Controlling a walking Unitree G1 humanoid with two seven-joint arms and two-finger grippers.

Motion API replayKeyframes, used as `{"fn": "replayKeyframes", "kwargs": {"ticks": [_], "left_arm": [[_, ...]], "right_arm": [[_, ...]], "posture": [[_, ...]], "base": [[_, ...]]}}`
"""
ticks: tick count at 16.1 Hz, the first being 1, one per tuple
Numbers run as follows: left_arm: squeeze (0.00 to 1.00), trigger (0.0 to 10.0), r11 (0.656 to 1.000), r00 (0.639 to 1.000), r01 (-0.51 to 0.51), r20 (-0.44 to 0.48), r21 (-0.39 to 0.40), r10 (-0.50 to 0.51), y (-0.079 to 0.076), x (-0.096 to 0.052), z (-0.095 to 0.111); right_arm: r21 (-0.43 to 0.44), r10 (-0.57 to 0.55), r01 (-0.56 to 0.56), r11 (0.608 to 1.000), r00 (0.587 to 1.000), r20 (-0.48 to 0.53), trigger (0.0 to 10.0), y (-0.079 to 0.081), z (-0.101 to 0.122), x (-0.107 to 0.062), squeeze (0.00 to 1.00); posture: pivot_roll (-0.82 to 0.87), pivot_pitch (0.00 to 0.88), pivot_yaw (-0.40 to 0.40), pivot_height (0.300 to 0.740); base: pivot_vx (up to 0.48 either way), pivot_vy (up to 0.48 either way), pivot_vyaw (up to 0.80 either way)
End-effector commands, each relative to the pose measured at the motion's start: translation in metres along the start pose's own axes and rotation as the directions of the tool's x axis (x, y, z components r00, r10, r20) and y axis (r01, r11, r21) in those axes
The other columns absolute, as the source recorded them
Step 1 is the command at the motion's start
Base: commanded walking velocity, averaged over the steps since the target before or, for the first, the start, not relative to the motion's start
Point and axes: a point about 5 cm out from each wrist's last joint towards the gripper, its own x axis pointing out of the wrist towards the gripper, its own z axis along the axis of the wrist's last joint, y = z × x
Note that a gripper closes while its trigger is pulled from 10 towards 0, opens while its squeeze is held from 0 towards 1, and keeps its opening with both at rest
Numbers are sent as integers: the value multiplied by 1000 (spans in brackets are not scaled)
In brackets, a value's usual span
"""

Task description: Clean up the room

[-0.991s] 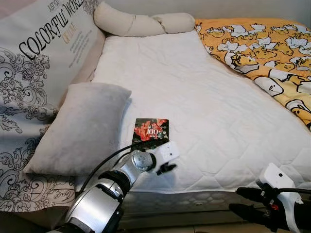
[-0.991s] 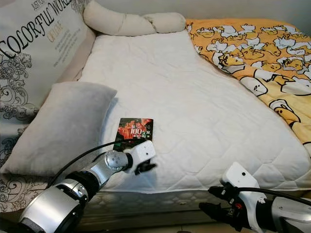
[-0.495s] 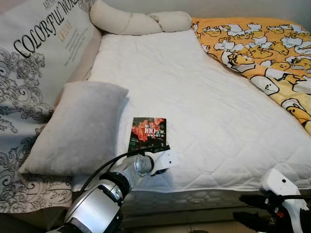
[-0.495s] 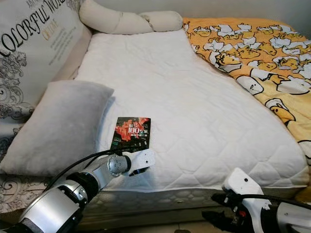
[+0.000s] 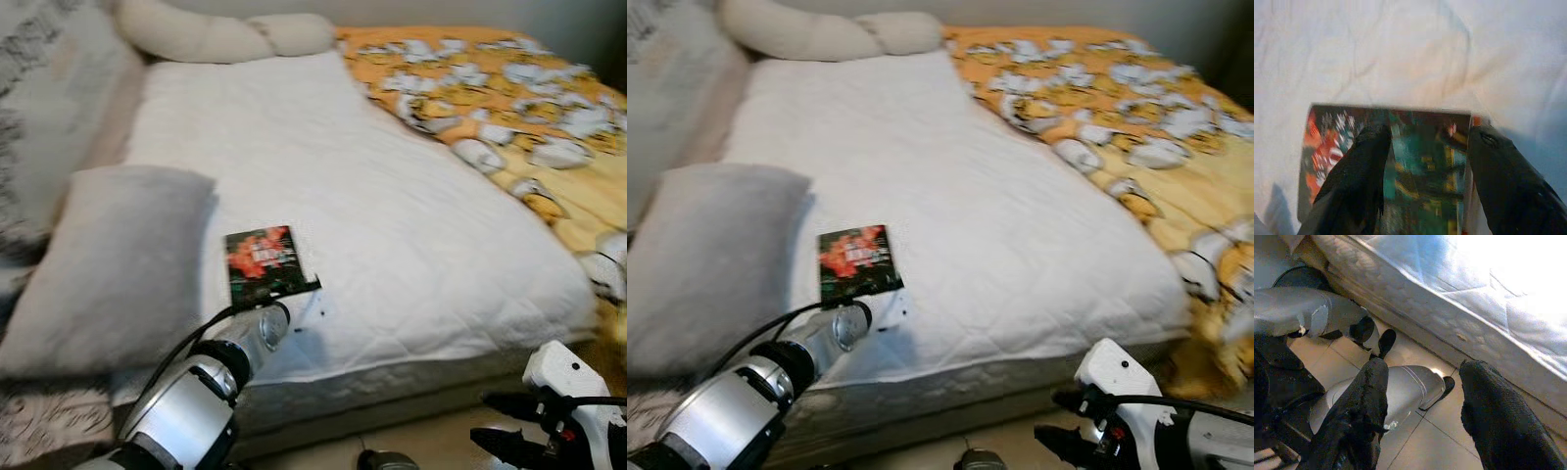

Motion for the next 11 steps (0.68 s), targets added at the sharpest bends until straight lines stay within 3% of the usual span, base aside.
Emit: {"fn": "replayKeyframes", "kwargs": {"ticks": [1,2,3,4,5,6,7,9,11], "left_arm": [[0,10000,999,999,-13,34,-50,15,8,1,8],[0,10000,985,995,34,95,-168,-18,7,1,16],[0,10000,938,970,155,230,-311,-84,2,0,28],[0,10000,880,921,276,368,-387,-128,0,-4,38],[0,10000,853,894,325,427,-407,-137,1,-6,41],[0,10000,818,842,385,526,-427,-121,8,-11,44],[0,10000,796,833,383,547,-468,-79,16,-13,42],[0,10000,664,867,268,476,-698,150,49,-19,28],[0,10000,581,875,202,412,-788,254,58,-28,14]], "right_arm": [[-6,-10,10,1000,1000,9,10000,-2,2,3,0],[-5,-12,12,1000,1000,25,10000,-3,3,6,0],[-5,-13,13,1000,999,40,10000,-4,4,12,0],[-4,-13,13,1000,998,57,10000,-6,5,18,0],[-6,-13,14,1000,998,67,10000,-7,6,21,0],[-1,-29,29,1000,995,99,10000,-12,9,29,0],[5,-43,43,999,992,119,10000,-15,10,35,0],[59,-165,156,986,969,183,10000,-28,15,50,0],[134,-277,253,958,937,213,10000,-36,17,62,0]], "posture": [[-357,18,12,740],[-346,12,15,740],[-300,0,27,740],[-268,0,37,740],[-260,0,38,740],[-210,0,48,740],[-179,0,57,740],[-137,0,70,740],[-117,0,79,740]], "base": [[0,0,0],[0,0,0],[0,0,0],[0,0,0],[0,0,0],[0,0,0],[0,0,0],[0,0,0],[0,0,0]]}}
